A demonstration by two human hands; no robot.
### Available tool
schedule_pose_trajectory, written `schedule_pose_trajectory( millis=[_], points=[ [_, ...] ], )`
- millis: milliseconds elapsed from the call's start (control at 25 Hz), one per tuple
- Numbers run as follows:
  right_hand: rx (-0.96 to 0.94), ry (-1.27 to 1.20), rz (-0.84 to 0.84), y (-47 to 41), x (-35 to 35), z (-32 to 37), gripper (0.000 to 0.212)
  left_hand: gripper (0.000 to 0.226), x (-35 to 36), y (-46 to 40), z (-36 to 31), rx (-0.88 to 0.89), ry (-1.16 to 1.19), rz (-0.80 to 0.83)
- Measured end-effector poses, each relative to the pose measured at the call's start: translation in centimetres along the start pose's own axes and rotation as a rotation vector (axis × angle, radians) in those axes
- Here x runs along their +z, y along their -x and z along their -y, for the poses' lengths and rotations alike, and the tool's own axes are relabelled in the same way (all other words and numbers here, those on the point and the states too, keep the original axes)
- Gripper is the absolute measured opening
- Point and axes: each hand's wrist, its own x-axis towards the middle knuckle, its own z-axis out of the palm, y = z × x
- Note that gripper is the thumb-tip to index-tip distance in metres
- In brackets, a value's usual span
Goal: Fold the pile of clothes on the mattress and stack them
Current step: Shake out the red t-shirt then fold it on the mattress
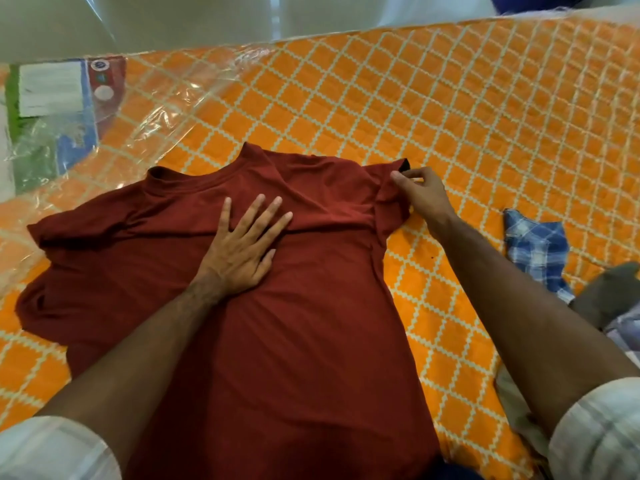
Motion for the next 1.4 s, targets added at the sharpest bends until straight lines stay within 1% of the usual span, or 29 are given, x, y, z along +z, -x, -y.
schedule_pose_trajectory(
  millis=[40,80,120,160,200,240,320,360,400,480,520,560,640,680,760,800,840,920,960,1000,1040,1120,1160,1200,1240,1280,1320,1400],
  points=[
    [-0.017,-0.008,0.008,-0.2,0.0,0.0,0.026,0.071,0.0,-0.1,-0.1,-0.001,0.0,0.003],
    [-0.023,-0.049,-0.047,-0.4,0.0,0.1,0.018,0.07,-0.1,-0.1,-0.1,-0.003,0.002,0.008],
    [-0.01,-0.112,-0.14,-0.5,-0.1,0.1,0.015,0.07,-0.1,-0.1,-0.1,-0.009,0.003,0.024],
    [0.023,-0.183,-0.221,-0.3,-0.3,-0.2,0.018,0.07,-0.2,-0.2,-0.1,-0.013,0.001,0.042],
    [0.041,-0.227,-0.26,0.1,-0.6,-0.9,0.027,0.07,-0.2,-0.3,-0.1,-0.015,0.001,0.066],
    [0.026,-0.225,-0.255,1.0,-0.7,-1.6,0.037,0.07,-0.2,-0.4,-0.1,-0.021,0.005,0.097],
    [-0.057,-0.052,-0.141,2.6,-0.6,-3.3,0.049,0.071,-0.6,-0.6,-0.3,-0.036,0.013,0.152],
    [-0.091,0.044,-0.07,3.1,-0.5,-3.9,0.048,0.071,-0.8,-0.8,-0.4,-0.041,0.014,0.173],
    [-0.122,0.103,-0.023,3.2,-0.5,-4.3,0.042,0.071,-1.2,-1.0,-0.4,-0.048,0.02,0.194],
    [-0.16,0.091,-0.042,3.2,-0.7,-4.2,0.021,0.071,-2.3,-1.9,-0.5,-0.073,0.042,0.224],
    [-0.144,0.029,-0.077,3.4,-1.1,-4.2,0.019,0.07,-2.9,-2.7,-0.9,-0.079,0.058,0.219],
    [-0.111,-0.071,-0.125,3.7,-1.5,-4.4,0.021,0.068,-3.4,-3.9,-1.7,-0.071,0.077,0.205],
    [-0.069,-0.312,-0.216,4.7,-2.6,-5.6,0.022,0.065,-3.9,-6.8,-4.3,-0.041,0.137,0.183],
    [-0.07,-0.429,-0.222,5.3,-3.2,-6.2,0.019,0.064,-4.0,-8.4,-5.8,-0.046,0.173,0.188],
    [-0.084,-0.598,-0.165,6.2,-4.0,-7.3,0.013,0.063,-3.2,-11.3,-8.2,-0.122,0.249,0.257],
    [-0.083,-0.644,-0.114,6.4,-4.4,-7.5,0.011,0.064,-2.7,-12.3,-8.8,-0.167,0.271,0.303],
    [-0.072,-0.653,-0.053,6.4,-4.8,-7.5,0.014,0.067,-2.1,-12.9,-8.9,-0.184,0.263,0.334],
    [-0.056,-0.551,0.073,6.1,-5.6,-7.6,0.029,0.073,-1.2,-13.2,-8.4,-0.144,0.207,0.357],
    [-0.067,-0.446,0.086,5.8,-5.7,-7.6,0.033,0.076,-1.0,-13.0,-7.9,-0.114,0.187,0.356],
    [-0.087,-0.33,0.038,5.7,-5.7,-7.6,0.032,0.079,-0.9,-12.8,-7.5,-0.087,0.179,0.35],
    [-0.113,-0.216,-0.062,5.5,-5.4,-7.6,0.031,0.081,-1.0,-12.6,-7.1,-0.064,0.177,0.343],
    [-0.199,0.022,-0.358,5.8,-4.6,-7.4,0.033,0.082,-1.7,-12.1,-6.5,-0.053,0.164,0.301],
    [-0.286,0.131,-0.478,6.1,-3.9,-7.2,0.035,0.078,-2.3,-11.7,-6.2,-0.063,0.155,0.244],
    [-0.399,0.228,-0.533,6.3,-3.0,-6.7,0.037,0.071,-3.0,-11.0,-5.7,-0.077,0.131,0.168],
    [-0.529,0.309,-0.502,6.6,-1.7,-5.9,0.038,0.063,-3.7,-9.9,-5.2,-0.088,0.091,0.094],
    [-0.666,0.378,-0.405,6.8,0.0,-4.9,0.04,0.056,-4.2,-8.5,-4.4,-0.09,0.042,0.028],
    [-0.785,0.441,-0.27,6.9,2.1,-3.7,0.041,0.052,-4.5,-7.0,-3.5,-0.09,0.003,-0.006],
    [-0.934,0.546,-0.007,6.4,6.2,-1.1,0.043,0.049,-4.5,-3.7,-1.5,-0.132,-0.053,-0.004]
  ],
)
